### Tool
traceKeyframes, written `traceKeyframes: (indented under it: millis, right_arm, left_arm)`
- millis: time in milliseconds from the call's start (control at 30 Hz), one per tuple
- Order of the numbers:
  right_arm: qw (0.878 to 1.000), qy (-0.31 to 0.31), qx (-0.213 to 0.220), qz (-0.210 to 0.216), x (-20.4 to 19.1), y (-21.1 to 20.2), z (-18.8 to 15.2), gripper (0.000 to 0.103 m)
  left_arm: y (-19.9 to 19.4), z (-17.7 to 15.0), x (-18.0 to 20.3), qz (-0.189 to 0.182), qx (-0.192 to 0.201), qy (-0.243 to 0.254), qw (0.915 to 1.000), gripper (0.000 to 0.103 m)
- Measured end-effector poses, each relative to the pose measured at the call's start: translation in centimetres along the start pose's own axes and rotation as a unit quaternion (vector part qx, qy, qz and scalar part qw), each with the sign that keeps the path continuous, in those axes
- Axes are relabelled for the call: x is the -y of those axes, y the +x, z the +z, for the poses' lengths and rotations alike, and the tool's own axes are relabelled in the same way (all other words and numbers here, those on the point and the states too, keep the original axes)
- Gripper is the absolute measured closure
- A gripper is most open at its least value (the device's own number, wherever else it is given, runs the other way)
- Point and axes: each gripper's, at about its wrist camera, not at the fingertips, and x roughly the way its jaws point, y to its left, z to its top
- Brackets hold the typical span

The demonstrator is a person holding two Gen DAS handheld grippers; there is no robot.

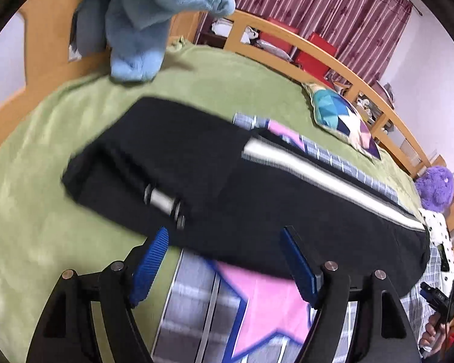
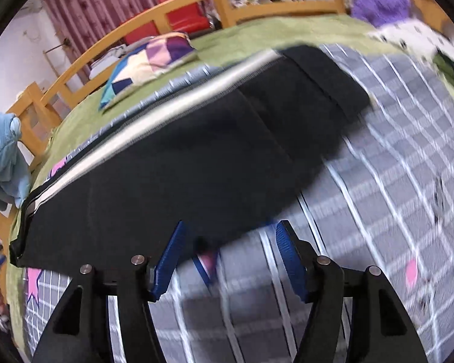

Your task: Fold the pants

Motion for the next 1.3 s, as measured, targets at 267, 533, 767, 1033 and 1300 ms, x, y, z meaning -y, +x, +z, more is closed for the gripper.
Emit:
traceKeyframes:
  millis: [267, 533, 767, 1033, 1300]
  right_arm:
    - [1.000, 0.019, -0.008, 0.003, 1.2, 0.3, -2.8, 0.041]
    - [1.000, 0.004, -0.006, -0.006, -0.2, 0.8, -2.5, 0.041]
    - [1.000, 0.003, 0.002, -0.009, -0.8, 0.2, -2.2, 0.041]
    - [0.999, 0.019, 0.016, 0.022, -1.1, -1.4, -2.2, 0.041]
    - [0.999, 0.025, 0.008, 0.044, -1.2, -0.8, -2.5, 0.041]
  left_arm:
    - [3.7, 1.2, -1.1, 0.073, 0.003, 0.001, 0.9973, 0.030]
    - [6.4, 7.6, -1.9, 0.119, 0.046, 0.013, 0.9917, 0.089]
    - [1.6, 12.7, -2.0, 0.176, 0.110, 0.010, 0.9780, 0.049]
    - [0.2, 3.8, -1.5, 0.009, 0.005, -0.011, 0.9999, 0.047]
    - [4.6, -4.3, -1.4, -0.085, -0.079, -0.080, 0.9900, 0.048]
